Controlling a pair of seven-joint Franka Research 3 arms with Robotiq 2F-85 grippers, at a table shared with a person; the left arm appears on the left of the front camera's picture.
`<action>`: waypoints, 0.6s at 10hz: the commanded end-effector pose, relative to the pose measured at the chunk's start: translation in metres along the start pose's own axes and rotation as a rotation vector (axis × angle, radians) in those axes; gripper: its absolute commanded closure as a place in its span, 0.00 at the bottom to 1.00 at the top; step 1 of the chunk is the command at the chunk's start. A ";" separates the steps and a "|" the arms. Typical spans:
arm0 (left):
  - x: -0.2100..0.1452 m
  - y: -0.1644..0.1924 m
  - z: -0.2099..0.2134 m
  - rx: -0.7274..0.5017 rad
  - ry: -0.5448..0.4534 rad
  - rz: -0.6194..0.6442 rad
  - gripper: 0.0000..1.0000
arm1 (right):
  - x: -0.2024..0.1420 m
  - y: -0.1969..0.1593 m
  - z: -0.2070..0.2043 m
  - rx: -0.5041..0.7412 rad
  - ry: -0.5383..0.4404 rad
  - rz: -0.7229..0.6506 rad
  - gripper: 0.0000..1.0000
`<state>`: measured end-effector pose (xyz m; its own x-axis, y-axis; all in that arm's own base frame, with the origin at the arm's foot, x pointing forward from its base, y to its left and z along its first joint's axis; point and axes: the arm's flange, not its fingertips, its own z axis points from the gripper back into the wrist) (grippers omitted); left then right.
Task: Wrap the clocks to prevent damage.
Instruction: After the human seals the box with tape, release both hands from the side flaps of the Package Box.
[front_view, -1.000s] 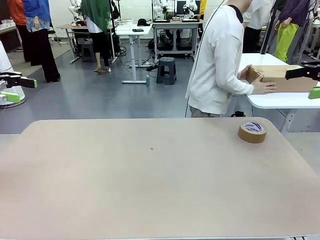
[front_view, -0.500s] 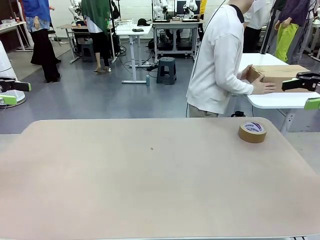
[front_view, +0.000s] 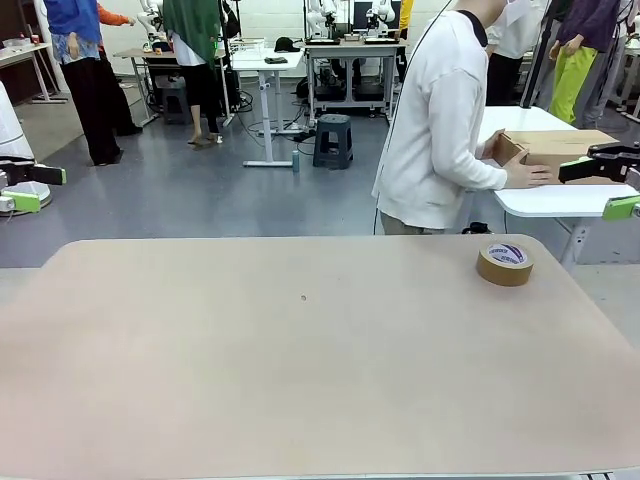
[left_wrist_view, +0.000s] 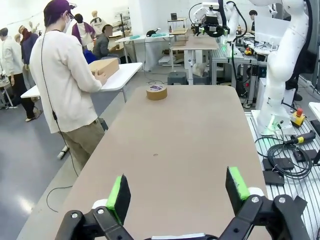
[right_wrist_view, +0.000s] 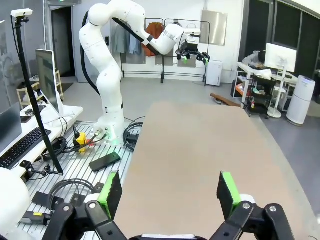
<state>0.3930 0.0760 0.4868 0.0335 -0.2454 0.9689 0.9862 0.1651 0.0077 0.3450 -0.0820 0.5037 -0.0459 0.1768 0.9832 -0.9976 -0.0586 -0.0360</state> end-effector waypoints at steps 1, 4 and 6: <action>0.000 0.000 0.004 -0.004 -0.015 -0.003 0.00 | -0.001 0.000 0.001 0.004 -0.017 0.001 0.00; 0.000 0.000 0.004 -0.004 -0.015 -0.003 0.00 | -0.001 0.000 0.001 0.004 -0.017 0.001 0.00; 0.000 0.000 0.004 -0.004 -0.015 -0.003 0.00 | -0.001 0.000 0.001 0.004 -0.017 0.001 0.00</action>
<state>0.3924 0.0778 0.4866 0.0352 -0.2430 0.9694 0.9859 0.1671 0.0061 0.3449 -0.0833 0.5030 -0.0429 0.1754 0.9836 -0.9978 -0.0564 -0.0335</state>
